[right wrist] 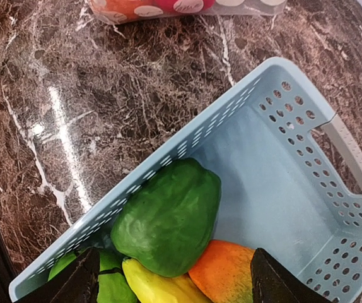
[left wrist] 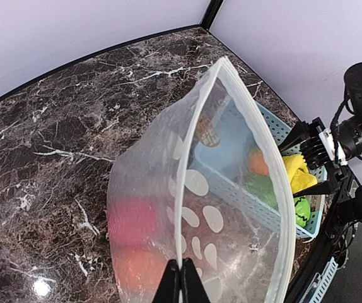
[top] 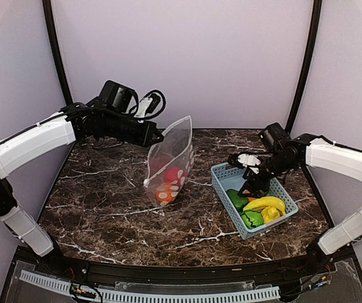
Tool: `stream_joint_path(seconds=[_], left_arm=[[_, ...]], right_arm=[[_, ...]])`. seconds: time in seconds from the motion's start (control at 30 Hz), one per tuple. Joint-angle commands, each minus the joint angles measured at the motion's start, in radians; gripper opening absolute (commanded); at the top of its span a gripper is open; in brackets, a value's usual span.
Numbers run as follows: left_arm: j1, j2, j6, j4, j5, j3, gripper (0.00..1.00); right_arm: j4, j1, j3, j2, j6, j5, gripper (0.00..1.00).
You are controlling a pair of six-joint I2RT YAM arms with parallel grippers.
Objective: Place the food in the zip-top bag and seal the zipper
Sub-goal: Pick up the fake vegetable from the bin.
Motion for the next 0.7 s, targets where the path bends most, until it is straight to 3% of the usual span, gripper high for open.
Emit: stream_joint_path(seconds=[0.0,0.67], left_arm=[[-0.004,-0.044,0.001,-0.002,-0.001,-0.02,0.01],[-0.004,-0.037,-0.003,0.004,0.006,-0.033,0.01]], right_arm=[[-0.018,-0.007,0.006,0.048,0.022,-0.017,0.79],[-0.036,-0.007,0.054,0.228,0.049,-0.006,0.83]])
